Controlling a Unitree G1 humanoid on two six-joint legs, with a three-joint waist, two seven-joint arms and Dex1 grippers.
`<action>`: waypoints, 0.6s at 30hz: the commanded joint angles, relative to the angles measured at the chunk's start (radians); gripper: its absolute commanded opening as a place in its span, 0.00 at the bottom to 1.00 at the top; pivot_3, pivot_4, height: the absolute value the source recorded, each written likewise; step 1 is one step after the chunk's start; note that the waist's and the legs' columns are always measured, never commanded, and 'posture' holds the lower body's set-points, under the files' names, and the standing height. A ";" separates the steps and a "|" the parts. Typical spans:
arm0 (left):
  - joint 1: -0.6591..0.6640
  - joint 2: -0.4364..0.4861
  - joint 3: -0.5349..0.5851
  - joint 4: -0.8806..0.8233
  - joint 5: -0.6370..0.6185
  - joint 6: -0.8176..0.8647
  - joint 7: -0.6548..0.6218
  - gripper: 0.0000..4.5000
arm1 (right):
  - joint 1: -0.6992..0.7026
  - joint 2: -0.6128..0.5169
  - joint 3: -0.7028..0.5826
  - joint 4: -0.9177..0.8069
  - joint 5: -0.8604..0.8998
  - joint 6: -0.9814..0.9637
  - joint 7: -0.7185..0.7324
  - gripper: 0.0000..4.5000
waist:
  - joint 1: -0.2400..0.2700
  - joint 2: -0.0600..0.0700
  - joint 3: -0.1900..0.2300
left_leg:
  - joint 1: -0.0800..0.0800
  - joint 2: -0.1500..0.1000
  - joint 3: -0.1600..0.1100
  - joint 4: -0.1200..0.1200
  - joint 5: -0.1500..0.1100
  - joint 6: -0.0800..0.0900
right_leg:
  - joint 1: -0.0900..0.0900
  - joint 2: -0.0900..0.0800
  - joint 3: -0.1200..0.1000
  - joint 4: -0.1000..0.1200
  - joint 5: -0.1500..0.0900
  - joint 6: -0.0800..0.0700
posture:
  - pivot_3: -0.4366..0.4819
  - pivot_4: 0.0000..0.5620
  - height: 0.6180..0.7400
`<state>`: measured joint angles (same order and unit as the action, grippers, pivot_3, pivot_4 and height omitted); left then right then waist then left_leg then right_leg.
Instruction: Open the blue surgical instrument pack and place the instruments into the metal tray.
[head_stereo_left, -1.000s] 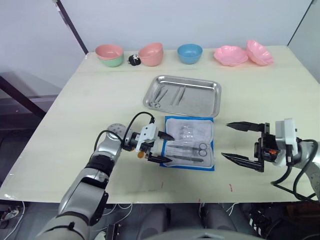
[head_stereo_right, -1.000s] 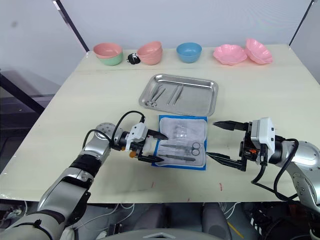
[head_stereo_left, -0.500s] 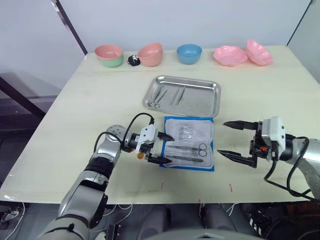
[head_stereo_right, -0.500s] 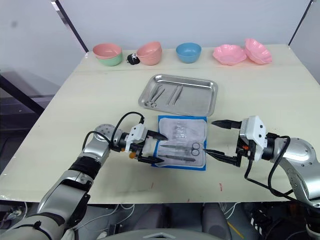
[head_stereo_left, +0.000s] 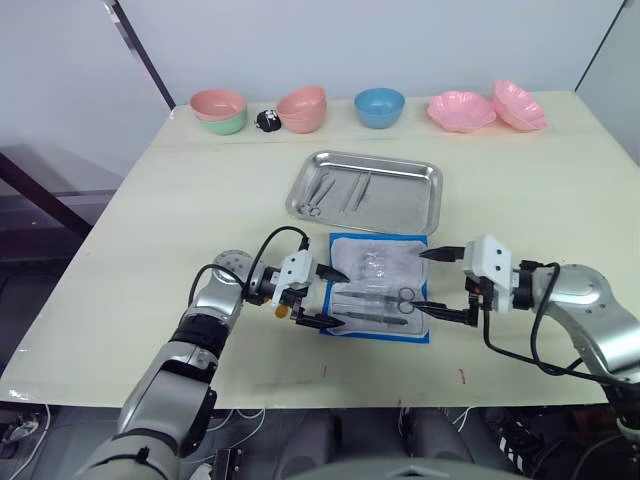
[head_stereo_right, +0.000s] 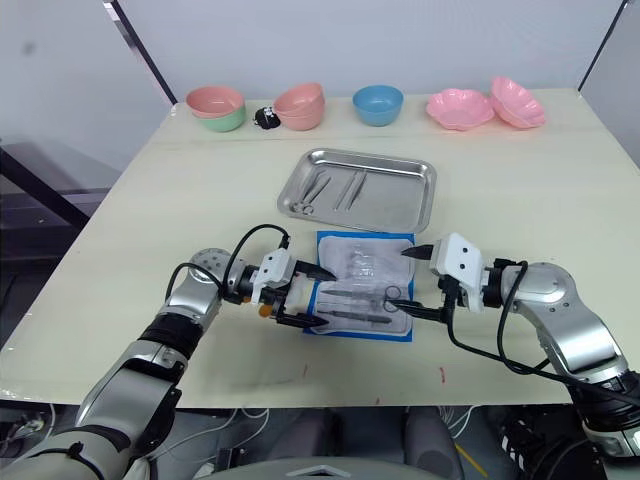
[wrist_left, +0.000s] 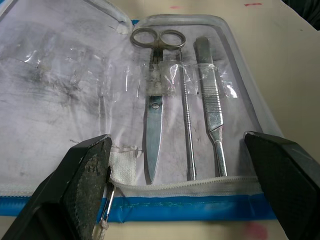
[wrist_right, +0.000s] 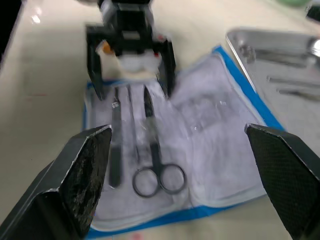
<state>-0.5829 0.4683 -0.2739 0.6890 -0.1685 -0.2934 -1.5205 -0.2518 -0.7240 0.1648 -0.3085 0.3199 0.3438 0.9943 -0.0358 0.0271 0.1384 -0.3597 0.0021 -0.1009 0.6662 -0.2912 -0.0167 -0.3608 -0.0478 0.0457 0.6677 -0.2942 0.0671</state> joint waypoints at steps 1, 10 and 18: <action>0.080 -0.035 -0.062 0.089 0.066 0.011 -0.018 1.00 | -0.030 0.031 0.028 0.011 -0.023 -0.008 -0.007 0.99 | 0.001 0.000 0.000 | 0.000 0.000 0.000 0.000 0.000 0.000 | 0.000 0.000 0.000 0.000 0.000 0.000 | 0.48 0.27 1.00; 0.100 -0.040 0.018 -0.016 0.000 -0.009 -0.020 1.00 | -0.021 0.050 0.022 0.004 -0.027 -0.001 -0.003 0.99 | 0.000 -0.002 0.001 | -0.001 0.000 -0.001 0.000 0.000 0.000 | 0.000 -0.001 -0.001 -0.001 0.000 0.000 | 0.48 0.27 1.00; 0.104 -0.054 0.068 -0.100 -0.040 0.056 0.023 1.00 | -0.012 0.051 0.012 -0.006 -0.018 0.007 -0.009 0.99 | 0.002 -0.011 0.007 | -0.003 0.000 -0.003 0.000 0.000 0.000 | 0.000 -0.001 -0.002 -0.002 0.000 0.000 | 0.48 0.27 1.00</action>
<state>-0.5024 0.4407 -0.1814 0.5721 -0.2205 -0.2806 -1.5161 -0.2626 -0.6768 0.2001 -0.2769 0.2887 0.3484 0.9908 -0.0333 0.0166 0.1457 -0.3629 0.0016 -0.1039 0.6661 -0.2912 -0.0167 -0.3613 -0.0487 0.0431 0.6653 -0.2940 0.0671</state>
